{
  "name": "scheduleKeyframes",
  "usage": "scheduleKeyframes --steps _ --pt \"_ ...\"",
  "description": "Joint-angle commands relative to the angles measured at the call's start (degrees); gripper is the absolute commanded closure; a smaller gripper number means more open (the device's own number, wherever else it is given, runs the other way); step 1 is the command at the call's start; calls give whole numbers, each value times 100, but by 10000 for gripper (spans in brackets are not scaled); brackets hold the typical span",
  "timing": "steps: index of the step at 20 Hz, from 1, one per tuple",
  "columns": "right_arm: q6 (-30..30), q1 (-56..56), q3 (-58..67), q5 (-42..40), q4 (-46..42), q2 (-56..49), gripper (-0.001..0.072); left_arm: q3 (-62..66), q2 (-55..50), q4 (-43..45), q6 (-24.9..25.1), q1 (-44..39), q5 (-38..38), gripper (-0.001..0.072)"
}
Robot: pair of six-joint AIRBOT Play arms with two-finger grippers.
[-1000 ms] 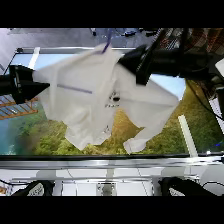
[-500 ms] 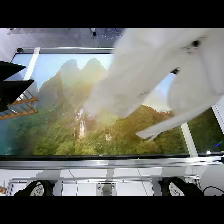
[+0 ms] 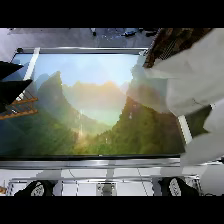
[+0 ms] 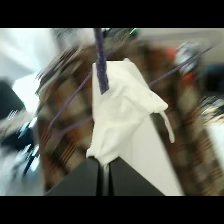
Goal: Fold the clothes and pants, and hang the long-sleeved shirts on hangers.
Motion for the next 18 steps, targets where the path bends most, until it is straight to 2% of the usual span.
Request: scheduleKeyframes --steps 1,5,9,11,14,18 --pt "863 -796 -2 94 -765 352 691 0 7 2 2 7 0 207" --pt "1674 -1952 -2 -35 -1270 55 691 0 4 11 0 7 -2 208" --pt "2524 -3058 0 -767 -1281 -457 690 0 4 42 0 7 0 207" --pt "2594 -3318 142 -1115 -1257 -730 690 0 4 42 0 7 2 208" --pt "2588 -3359 1023 -1084 -1259 -1300 690 0 -7 42 0 7 2 207" --pt "2588 -3359 2253 -551 -1161 -2002 690 -2 -125 44 -26 7 26 207"
